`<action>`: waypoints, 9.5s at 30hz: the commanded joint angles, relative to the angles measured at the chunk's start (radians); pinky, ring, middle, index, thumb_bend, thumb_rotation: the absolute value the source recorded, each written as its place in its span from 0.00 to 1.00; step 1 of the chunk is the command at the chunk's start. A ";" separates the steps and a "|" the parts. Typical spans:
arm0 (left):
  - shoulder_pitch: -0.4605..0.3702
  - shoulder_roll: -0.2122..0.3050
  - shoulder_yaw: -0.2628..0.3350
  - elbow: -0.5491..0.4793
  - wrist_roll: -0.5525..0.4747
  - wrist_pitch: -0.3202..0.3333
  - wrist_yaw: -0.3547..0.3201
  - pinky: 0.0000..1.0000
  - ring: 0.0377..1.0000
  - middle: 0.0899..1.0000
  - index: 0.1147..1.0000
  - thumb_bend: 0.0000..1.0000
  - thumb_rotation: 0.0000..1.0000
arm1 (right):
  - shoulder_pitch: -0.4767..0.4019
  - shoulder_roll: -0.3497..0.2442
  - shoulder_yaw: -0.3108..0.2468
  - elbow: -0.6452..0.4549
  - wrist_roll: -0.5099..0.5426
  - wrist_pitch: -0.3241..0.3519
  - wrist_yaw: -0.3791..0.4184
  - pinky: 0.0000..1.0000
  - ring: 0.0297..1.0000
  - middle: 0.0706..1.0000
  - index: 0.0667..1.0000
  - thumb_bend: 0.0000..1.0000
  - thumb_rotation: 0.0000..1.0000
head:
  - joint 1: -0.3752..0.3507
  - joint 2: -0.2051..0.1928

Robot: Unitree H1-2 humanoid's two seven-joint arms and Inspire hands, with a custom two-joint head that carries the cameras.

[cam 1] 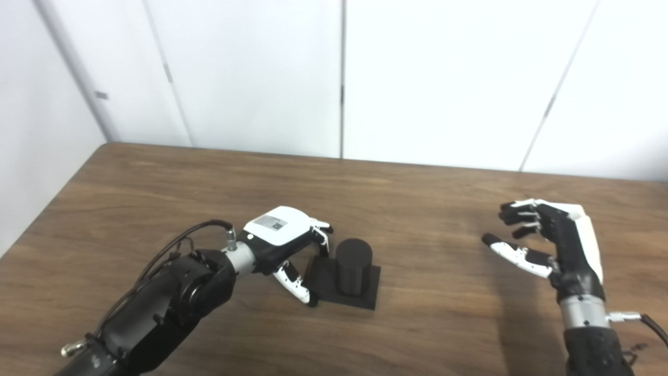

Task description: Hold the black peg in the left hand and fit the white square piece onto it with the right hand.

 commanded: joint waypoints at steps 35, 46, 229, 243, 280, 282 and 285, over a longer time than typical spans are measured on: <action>0.083 0.033 0.005 0.090 0.014 -0.218 0.016 0.73 0.87 0.86 0.42 0.52 0.06 | -0.349 -0.626 0.190 -0.125 -0.492 0.261 0.683 0.75 0.90 0.92 0.86 0.94 0.17 | -0.368 -0.112; 0.097 0.038 0.024 0.089 0.014 -0.251 0.029 0.70 0.85 0.84 0.42 0.52 0.06 | -0.470 -0.611 0.283 0.077 -0.613 0.248 0.742 0.83 0.92 0.94 0.89 0.93 0.14 | -0.379 -0.115; 0.071 -0.114 0.006 0.014 0.039 -0.084 -0.082 0.69 0.89 0.90 0.42 0.52 0.07 | -0.479 -0.188 0.475 -0.169 -0.366 -0.044 0.802 0.69 0.75 0.72 0.44 0.52 0.13 | 0.069 0.041; 0.067 -0.127 0.000 0.006 0.042 -0.067 -0.098 0.69 0.90 0.90 0.42 0.52 0.07 | -0.479 -0.181 0.495 -0.116 -0.361 -0.055 0.771 0.68 0.74 0.72 0.44 0.52 0.13 | 0.078 0.046; 0.064 -0.123 -0.002 -0.010 0.030 -0.046 -0.110 0.71 0.91 0.91 0.42 0.52 0.07 | -0.500 -0.190 0.500 -0.086 -0.397 0.033 0.890 0.73 0.81 0.81 0.82 0.99 0.35 | 0.083 0.056; 0.066 -0.122 -0.004 -0.010 0.031 -0.046 -0.107 0.71 0.91 0.91 0.42 0.52 0.07 | -0.497 -0.191 0.488 -0.079 -0.395 0.031 0.881 0.72 0.80 0.81 0.82 0.99 0.35 | 0.082 0.057; 0.068 -0.122 -0.004 -0.012 0.031 -0.044 -0.105 0.71 0.91 0.91 0.42 0.52 0.07 | -0.496 -0.197 0.463 -0.076 -0.385 0.035 0.874 0.70 0.79 0.81 0.83 1.00 0.36 | 0.083 0.058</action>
